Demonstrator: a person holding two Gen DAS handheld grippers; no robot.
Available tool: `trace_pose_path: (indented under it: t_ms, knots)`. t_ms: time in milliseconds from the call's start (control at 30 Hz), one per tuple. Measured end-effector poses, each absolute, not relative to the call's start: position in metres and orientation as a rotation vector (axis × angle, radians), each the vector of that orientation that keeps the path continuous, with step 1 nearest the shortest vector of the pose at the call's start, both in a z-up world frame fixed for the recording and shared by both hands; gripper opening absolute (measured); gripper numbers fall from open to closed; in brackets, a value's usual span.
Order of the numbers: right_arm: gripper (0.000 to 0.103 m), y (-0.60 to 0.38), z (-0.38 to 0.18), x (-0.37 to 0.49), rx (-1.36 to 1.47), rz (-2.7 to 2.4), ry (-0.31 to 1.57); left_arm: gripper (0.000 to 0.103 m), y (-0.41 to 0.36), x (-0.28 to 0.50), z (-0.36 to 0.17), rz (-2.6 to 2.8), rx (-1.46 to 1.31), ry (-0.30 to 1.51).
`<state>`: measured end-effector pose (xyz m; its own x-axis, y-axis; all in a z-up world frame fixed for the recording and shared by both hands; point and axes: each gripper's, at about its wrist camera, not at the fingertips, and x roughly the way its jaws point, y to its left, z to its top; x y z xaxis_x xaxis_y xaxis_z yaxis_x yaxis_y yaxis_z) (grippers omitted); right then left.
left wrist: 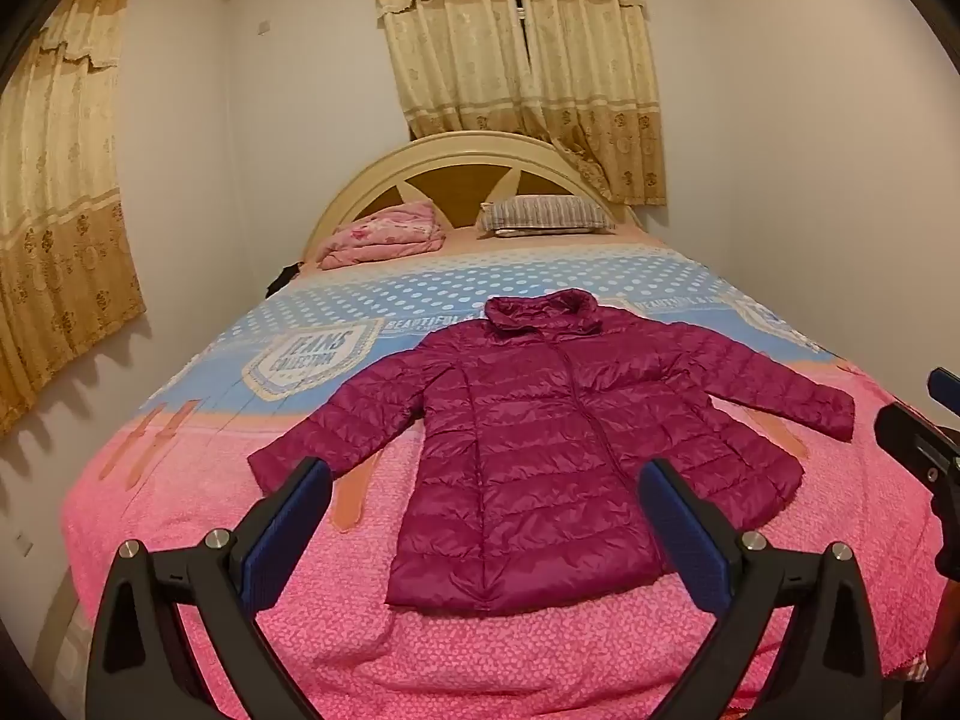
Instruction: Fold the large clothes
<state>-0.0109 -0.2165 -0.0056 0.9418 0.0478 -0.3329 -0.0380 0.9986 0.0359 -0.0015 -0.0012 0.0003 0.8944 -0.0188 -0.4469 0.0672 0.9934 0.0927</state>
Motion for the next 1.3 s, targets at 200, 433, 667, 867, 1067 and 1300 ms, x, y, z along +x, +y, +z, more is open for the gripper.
trace_pose_path:
  t_ms: [200, 433, 667, 867, 1067, 1300]
  knots:
    - [0.103, -0.217, -0.006, -0.011, 0.034, 0.046, 0.34, 0.102, -0.004, -0.002, 0.0, -0.047, 0.12, 0.463]
    - [0.103, -0.217, -0.005, -0.01, 0.033, 0.051, 0.34, 0.102, 0.005, 0.001, 0.003, -0.035, 0.087, 0.466]
    - [0.103, -0.216, -0.009, -0.008, 0.03, 0.051, 0.341, 0.102, 0.006, 0.0, 0.006, -0.033, 0.08, 0.457]
    - [0.103, -0.214, -0.01, -0.008, 0.028, 0.05, 0.344, 0.102, 0.007, 0.001, 0.007, -0.025, 0.076, 0.451]
    - [0.103, -0.213, -0.012, -0.008, 0.03, 0.052, 0.349, 0.102, 0.008, 0.002, 0.007, -0.018, 0.074, 0.451]
    - [0.103, -0.213, -0.013, -0.008, 0.033, 0.054, 0.351, 0.102, 0.01, 0.0, 0.009, -0.014, 0.069, 0.439]
